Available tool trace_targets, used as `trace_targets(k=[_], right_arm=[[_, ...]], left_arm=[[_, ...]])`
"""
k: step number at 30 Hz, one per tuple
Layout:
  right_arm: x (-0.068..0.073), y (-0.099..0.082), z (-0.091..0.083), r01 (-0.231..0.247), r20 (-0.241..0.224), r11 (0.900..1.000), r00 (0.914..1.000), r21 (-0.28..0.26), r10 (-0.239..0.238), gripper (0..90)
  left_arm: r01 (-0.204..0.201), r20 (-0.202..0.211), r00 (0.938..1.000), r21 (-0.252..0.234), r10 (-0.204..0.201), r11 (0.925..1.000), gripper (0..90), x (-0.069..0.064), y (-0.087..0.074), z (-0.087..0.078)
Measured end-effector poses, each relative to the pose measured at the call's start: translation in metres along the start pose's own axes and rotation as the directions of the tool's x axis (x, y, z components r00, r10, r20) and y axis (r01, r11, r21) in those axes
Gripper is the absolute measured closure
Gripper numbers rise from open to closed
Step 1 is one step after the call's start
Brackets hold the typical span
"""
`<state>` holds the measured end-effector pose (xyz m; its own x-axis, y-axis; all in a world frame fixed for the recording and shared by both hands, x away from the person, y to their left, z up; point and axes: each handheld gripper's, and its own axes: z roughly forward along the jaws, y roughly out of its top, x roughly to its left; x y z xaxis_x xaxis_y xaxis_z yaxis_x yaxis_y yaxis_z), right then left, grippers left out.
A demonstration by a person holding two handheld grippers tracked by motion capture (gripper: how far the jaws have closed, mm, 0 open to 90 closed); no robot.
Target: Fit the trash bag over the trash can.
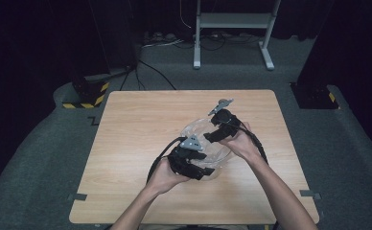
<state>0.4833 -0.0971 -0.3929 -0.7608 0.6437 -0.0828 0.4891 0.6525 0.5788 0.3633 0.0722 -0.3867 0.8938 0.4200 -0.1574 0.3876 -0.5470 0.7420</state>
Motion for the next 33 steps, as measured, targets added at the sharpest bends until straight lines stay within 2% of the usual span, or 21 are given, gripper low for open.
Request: trace_targets(k=[3, 5, 7, 10, 13, 18, 19, 23, 26, 30, 32, 33], right_arm=[[-0.010, -0.002, 0.011, -0.053, 0.036, 0.9981, 0.9980, 0.029, 0.052, 27.0], [-0.019, -0.007, 0.015, -0.095, 0.053, 0.9950, 0.9942, 0.029, 0.094, 27.8], [-0.026, -0.012, 0.014, -0.141, 0.042, 0.9900, 0.9892, 0.006, 0.141, 27.8], [-0.026, -0.014, 0.009, -0.149, 0.027, 0.9886, 0.9884, -0.025, 0.149, 28.0], [-0.024, -0.017, -0.002, -0.159, -0.011, 0.9825, 0.9872, -0.096, 0.159, 27.7], [-0.024, -0.026, -0.019, -0.180, -0.041, 0.9674, 0.9837, -0.178, 0.175, 27.3], [-0.023, -0.028, -0.022, -0.191, -0.051, 0.9642, 0.9815, -0.184, 0.184, 27.3], [-0.022, -0.037, -0.028, -0.196, -0.068, 0.9593, 0.9802, -0.203, 0.186, 27.4], [-0.022, -0.042, -0.031, -0.206, -0.075, 0.9549, 0.9780, -0.214, 0.194, 27.7], [-0.020, -0.047, -0.034, -0.207, -0.081, 0.9539, 0.9778, -0.218, 0.193, 28.4], [-0.019, -0.048, -0.034, -0.210, -0.085, 0.9526, 0.9770, -0.220, 0.195, 28.6], [-0.019, -0.049, -0.034, -0.210, -0.086, 0.9527, 0.9769, -0.220, 0.196, 28.7]], left_arm=[[-0.003, 0.004, 1.0000, 0.003, 0.003, 1.0000, 40.3, -0.001, -0.001, -0.001], [-0.005, 0.000, 1.0000, 0.002, 0.005, 1.0000, 40.4, -0.001, -0.002, -0.002], [-0.006, -0.001, 1.0000, 0.004, 0.006, 1.0000, 40.5, -0.001, -0.002, -0.002], [0.000, -0.006, 1.0000, -0.004, 0.000, 1.0000, 39.5, 0.000, -0.001, -0.003], [0.022, -0.020, 0.9995, -0.061, -0.024, 0.9979, 36.2, 0.004, 0.000, -0.007], [0.062, -0.071, 0.9947, -0.165, -0.074, 0.9844, 32.9, 0.012, 0.002, -0.019], [0.066, -0.089, 0.9924, -0.194, -0.085, 0.9788, 32.7, 0.014, 0.004, -0.022], [0.082, -0.136, 0.9837, -0.248, -0.118, 0.9653, 32.2, 0.022, 0.010, -0.031], [0.097, -0.148, 0.9788, -0.271, -0.141, 0.9577, 31.7, 0.025, 0.012, -0.034], [0.129, -0.100, 0.9811, -0.300, -0.166, 0.9451, 31.7, 0.028, 0.011, -0.039], [0.131, -0.086, 0.9829, -0.295, -0.162, 0.9464, 31.7, 0.025, 0.010, -0.040], [0.119, -0.096, 0.9838, -0.278, -0.151, 0.9533, 31.7, 0.023, 0.008, -0.041]])
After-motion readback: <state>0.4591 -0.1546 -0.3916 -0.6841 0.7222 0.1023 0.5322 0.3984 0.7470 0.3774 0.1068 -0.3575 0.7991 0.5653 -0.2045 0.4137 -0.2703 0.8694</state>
